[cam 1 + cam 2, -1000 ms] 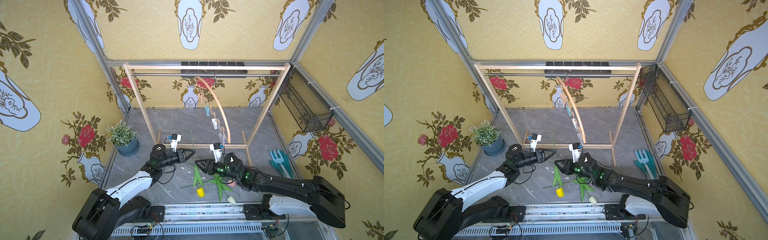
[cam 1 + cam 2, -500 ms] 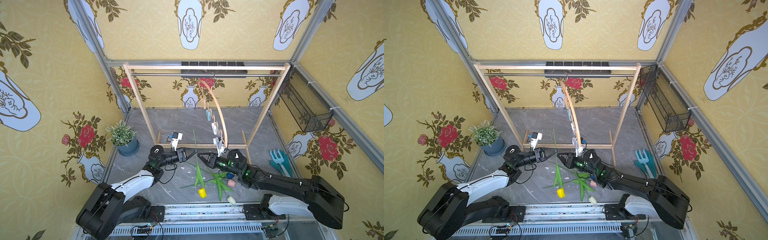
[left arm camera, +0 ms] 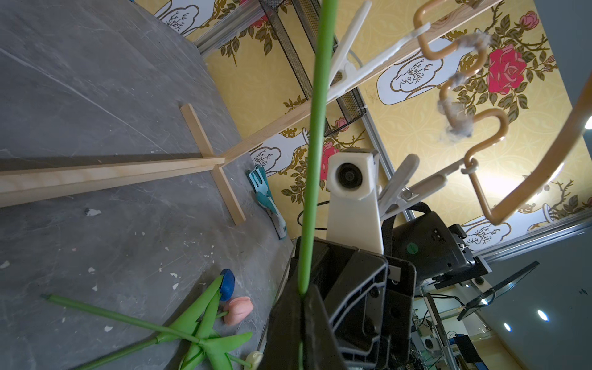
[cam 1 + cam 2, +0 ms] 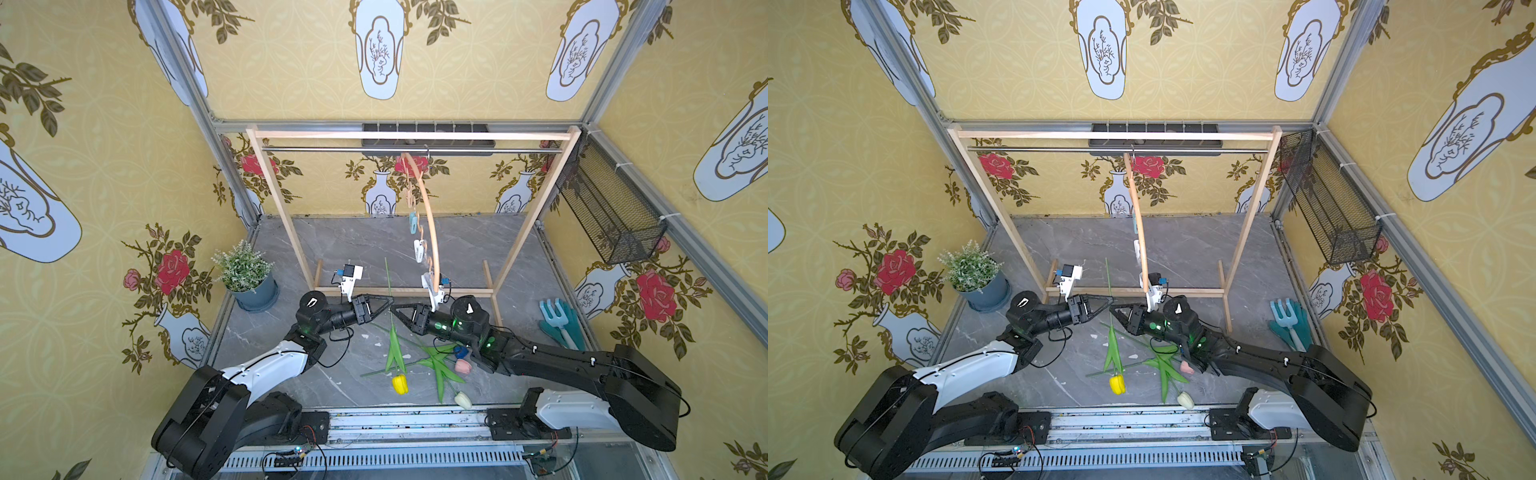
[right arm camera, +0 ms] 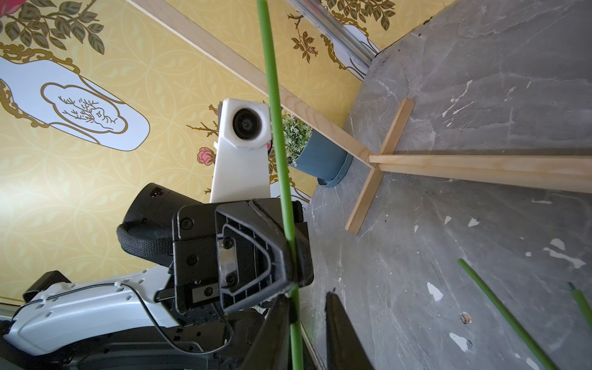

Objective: Dry the flowers on a clothes hanger
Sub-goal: Pick up the flower at the center of the board.

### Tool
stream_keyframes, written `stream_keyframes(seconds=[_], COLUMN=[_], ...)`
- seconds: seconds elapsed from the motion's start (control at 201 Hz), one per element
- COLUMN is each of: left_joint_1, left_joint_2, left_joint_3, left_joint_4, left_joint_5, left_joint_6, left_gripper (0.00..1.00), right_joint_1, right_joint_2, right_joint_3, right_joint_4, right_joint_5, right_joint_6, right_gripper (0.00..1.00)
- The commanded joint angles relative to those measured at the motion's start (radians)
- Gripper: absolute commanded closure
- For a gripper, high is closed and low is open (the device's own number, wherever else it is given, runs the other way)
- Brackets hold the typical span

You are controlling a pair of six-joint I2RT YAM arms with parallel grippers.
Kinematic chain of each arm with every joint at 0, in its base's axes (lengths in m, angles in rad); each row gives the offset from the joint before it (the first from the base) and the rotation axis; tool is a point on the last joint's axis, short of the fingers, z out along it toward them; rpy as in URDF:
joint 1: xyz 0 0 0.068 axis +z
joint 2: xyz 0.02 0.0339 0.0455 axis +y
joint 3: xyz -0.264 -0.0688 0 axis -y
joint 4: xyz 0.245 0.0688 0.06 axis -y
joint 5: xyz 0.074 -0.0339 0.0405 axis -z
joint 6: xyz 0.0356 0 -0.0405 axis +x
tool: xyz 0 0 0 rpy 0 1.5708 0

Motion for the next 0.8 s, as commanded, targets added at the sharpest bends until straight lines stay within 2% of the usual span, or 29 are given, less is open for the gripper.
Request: stream_keyframes(seconds=[0.0, 0.299, 0.413, 0.488, 0.672, 0.792], left_joint_1=[-0.002, -0.002, -0.002, -0.001, -0.001, -0.002], left_joint_2=[0.0, -0.006, -0.008, -0.008, -0.014, -0.015], left_joint_3=[-0.007, -0.012, -0.018, -0.023, -0.027, -0.026], left_joint_4=[0.043, 0.043, 0.042, 0.041, 0.042, 0.042], left_joint_5=[0.013, 0.004, 0.006, 0.006, 0.005, 0.001], left_joint_6=[0.005, 0.008, 0.009, 0.009, 0.009, 0.008], left_gripper=[1.0, 1.0, 1.0, 1.0, 1.0, 1.0], right_joint_1=[0.006, 0.019, 0.019, 0.019, 0.02, 0.023], right_joint_2=[0.003, 0.014, -0.002, -0.016, -0.013, 0.001], right_joint_3=[0.003, -0.002, -0.012, -0.019, -0.01, -0.004], right_joint_4=[0.067, 0.074, 0.066, 0.057, 0.048, 0.05], right_joint_5=[-0.04, -0.042, -0.022, -0.011, -0.014, -0.016], right_joint_6=[-0.006, -0.005, -0.003, -0.003, -0.011, -0.008], right_gripper=[0.78, 0.84, 0.76, 0.76, 0.9, 0.88])
